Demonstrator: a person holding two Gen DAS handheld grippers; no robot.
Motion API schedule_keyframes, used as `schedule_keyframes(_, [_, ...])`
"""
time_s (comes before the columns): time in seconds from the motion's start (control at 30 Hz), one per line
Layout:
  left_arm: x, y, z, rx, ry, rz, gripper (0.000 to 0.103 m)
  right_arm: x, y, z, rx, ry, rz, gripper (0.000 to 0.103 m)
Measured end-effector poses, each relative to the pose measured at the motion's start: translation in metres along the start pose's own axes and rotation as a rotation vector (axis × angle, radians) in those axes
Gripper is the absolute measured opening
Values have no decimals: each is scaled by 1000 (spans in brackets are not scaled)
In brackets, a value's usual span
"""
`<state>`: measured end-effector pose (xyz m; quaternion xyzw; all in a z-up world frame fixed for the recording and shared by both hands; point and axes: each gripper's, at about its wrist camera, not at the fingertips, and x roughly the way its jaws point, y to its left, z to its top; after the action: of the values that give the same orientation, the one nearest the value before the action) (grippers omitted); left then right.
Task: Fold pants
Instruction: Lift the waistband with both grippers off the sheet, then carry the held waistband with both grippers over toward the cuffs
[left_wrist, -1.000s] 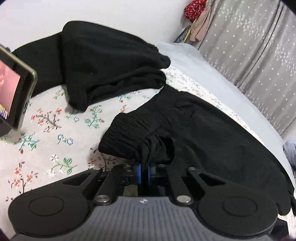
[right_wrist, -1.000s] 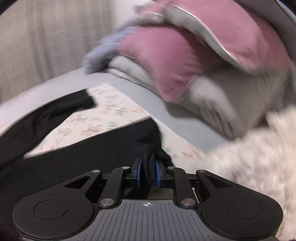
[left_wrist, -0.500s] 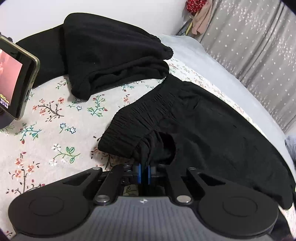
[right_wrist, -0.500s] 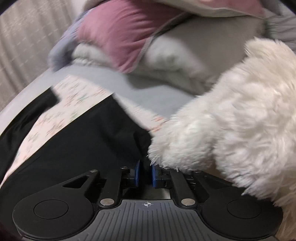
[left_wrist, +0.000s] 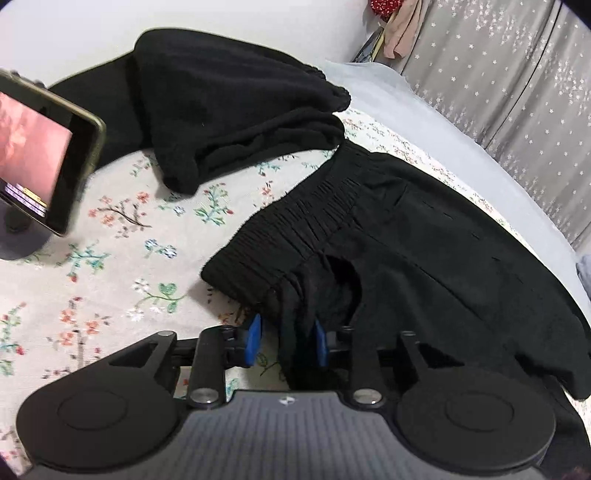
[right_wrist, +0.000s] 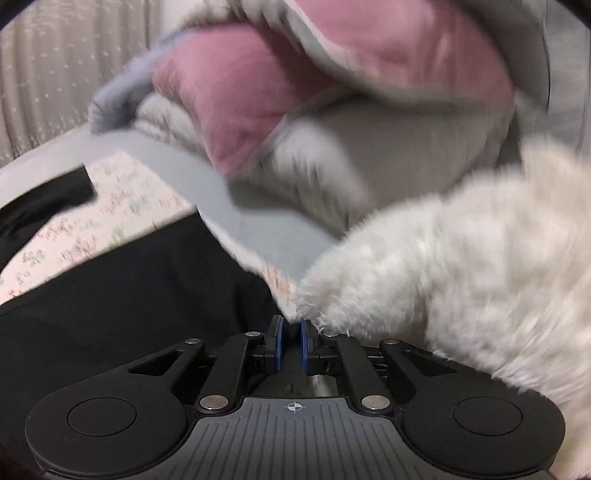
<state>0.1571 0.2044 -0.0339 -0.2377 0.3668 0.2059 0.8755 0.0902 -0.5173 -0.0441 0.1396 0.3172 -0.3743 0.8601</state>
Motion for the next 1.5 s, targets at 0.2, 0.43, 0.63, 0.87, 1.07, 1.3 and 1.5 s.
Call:
schedule_keyframes(0.2, [-32, -6, 9, 35, -144, 112, 64, -25, 16, 14, -62, -127, -116, 23])
schedule_keyframes(0.43, [-15, -34, 44, 52, -173, 8, 79, -20, 27, 37, 0, -139, -16, 58])
schedule_keyframes(0.63, [36, -77, 92, 164, -180, -3, 93, 16, 68, 70, 47, -45, 251, 59])
schedule_keyframes(0.87, [133, -112, 133, 201, -91, 43, 95, 101, 146, 103, -21, 62, 407, 60])
schedule_keyframes(1.07, [185, -127, 131, 263, -84, 79, 100, 164, 225, 135, -251, -25, 450, 60])
schedule_keyframes(1.3, [189, -156, 116, 394, -211, 114, 52, 215, 265, 156, -263, 19, 536, 1])
schedule_keyframes(1.5, [166, -153, 125, 365, -278, 66, 48, 133, 225, 208, -213, -139, 596, 1])
